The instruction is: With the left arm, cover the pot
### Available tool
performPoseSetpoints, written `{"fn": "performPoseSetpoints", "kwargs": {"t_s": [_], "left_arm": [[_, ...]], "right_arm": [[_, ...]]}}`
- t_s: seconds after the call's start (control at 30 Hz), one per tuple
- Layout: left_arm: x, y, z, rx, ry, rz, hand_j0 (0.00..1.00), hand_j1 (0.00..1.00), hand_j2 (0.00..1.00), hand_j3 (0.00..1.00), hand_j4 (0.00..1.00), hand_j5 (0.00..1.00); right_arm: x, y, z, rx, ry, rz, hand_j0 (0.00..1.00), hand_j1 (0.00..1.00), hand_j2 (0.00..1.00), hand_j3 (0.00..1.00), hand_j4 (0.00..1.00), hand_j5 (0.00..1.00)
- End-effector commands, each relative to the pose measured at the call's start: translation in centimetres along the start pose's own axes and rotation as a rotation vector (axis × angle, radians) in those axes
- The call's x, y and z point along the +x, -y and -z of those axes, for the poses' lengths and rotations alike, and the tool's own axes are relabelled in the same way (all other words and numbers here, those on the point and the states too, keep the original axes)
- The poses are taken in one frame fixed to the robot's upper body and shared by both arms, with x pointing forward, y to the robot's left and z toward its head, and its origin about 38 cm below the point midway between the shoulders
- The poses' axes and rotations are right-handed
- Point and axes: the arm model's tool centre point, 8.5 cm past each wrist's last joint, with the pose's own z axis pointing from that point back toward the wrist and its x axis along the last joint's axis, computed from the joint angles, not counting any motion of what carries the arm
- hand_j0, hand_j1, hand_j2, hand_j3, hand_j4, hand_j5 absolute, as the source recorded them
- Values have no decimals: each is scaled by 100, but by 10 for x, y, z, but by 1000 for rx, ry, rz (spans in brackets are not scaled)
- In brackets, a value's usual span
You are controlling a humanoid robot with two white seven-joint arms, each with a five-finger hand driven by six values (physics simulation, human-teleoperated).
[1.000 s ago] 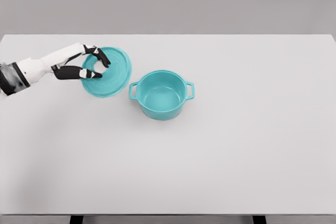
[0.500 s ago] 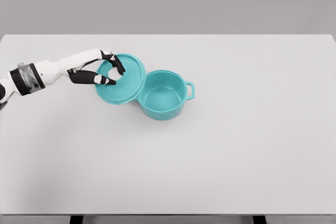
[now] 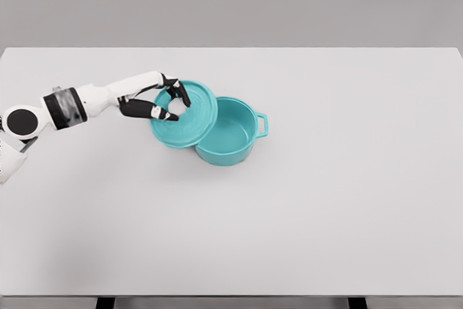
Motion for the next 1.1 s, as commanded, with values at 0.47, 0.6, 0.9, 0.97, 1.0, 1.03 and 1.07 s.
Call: {"fn": "performPoseSetpoints", "kwargs": {"t_s": [0.47, 0.6, 0.9, 0.97, 1.0, 1.03, 1.07], "left_arm": [[6, 16, 32, -48, 1, -19, 44, 44, 44, 44, 44, 44], [14, 19, 42, -58, 28, -17, 44, 44, 44, 44, 44, 44], [22, 29, 57, -92, 54, -17, 44, 44, 44, 44, 44, 44], [24, 30, 60, -92, 61, -19, 44, 44, 44, 44, 44, 44], [24, 30, 60, -92, 62, -19, 44, 44, 44, 44, 44, 44], [24, 30, 60, -92, 66, -17, 44, 44, 44, 44, 44, 44], [24, 30, 60, -92, 69, -15, 44, 44, 44, 44, 44, 44]], "right_arm": [[0, 0, 0, 1, 0, -1, 100, 100, 100, 100, 100, 100], [0, 0, 0, 1, 0, -1, 100, 100, 100, 100, 100, 100], [0, 0, 0, 0, 1, 0, 100, 100, 100, 100, 100, 100], [0, 0, 0, 1, 0, -1, 100, 100, 100, 100, 100, 100], [0, 0, 0, 1, 0, -1, 100, 100, 100, 100, 100, 100], [0, 0, 0, 1, 0, -1, 100, 100, 100, 100, 100, 100], [0, 0, 0, 1, 0, -1, 100, 100, 100, 100, 100, 100]]}}
